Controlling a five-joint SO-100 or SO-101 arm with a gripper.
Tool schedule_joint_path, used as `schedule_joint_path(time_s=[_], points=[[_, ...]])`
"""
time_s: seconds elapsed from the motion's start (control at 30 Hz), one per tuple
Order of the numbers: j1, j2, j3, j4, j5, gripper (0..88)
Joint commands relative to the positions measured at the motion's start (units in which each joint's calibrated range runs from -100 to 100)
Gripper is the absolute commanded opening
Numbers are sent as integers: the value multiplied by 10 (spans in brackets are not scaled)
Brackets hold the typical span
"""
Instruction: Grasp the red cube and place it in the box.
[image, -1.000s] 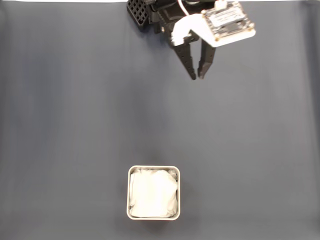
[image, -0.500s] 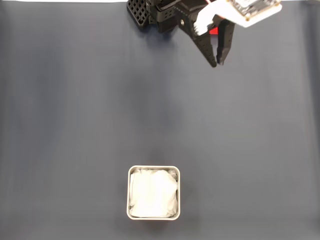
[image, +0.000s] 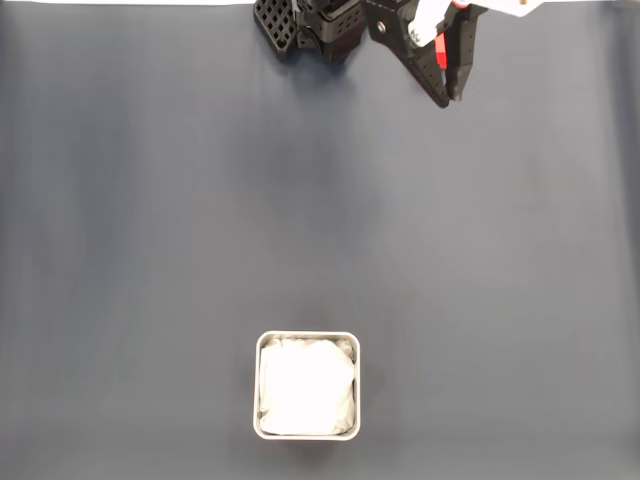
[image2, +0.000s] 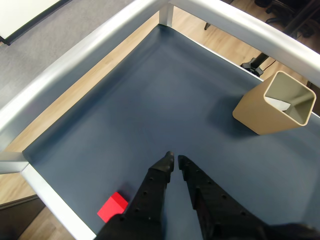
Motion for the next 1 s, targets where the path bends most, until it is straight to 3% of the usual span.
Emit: schedule_joint_path(time_s=[0.0, 0.97], points=[[-17, -24, 5, 4, 7, 0], [-164, -170, 115, 59, 21, 0]])
